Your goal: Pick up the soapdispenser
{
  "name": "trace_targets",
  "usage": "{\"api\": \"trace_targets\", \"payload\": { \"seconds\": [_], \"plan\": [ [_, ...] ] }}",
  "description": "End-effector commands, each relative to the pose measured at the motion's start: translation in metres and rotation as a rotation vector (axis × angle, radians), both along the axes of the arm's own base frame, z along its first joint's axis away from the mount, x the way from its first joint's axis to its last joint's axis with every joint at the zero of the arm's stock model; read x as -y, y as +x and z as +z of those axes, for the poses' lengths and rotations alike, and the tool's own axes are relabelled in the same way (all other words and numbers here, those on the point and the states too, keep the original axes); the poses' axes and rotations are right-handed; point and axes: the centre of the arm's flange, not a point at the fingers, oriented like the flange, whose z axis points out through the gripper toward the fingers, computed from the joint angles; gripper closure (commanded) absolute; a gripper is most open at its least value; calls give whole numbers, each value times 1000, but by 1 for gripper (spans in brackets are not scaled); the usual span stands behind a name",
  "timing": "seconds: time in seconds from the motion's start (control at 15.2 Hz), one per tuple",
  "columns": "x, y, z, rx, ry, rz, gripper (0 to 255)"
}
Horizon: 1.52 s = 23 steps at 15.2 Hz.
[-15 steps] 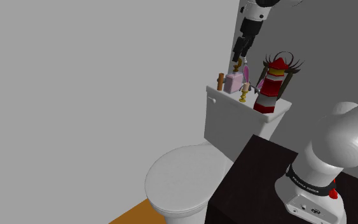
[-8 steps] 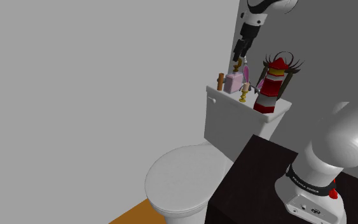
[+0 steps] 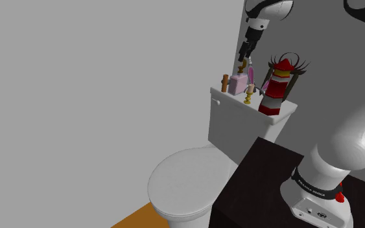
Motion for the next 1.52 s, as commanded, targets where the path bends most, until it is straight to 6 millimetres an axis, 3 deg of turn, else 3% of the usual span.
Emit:
{"api": "trace_targets", "payload": {
  "seconds": [0.0,0.46,1.06,1.12,1.45],
  "plan": [
    [27,8,-8,4,-1,0,0],
    [107,34,-29,17,2,-9,0],
    [107,34,-69,17,2,-9,0],
    [107,34,-69,17,2,-9,255],
    [107,34,-69,17,2,-9,255]
  ]
}}
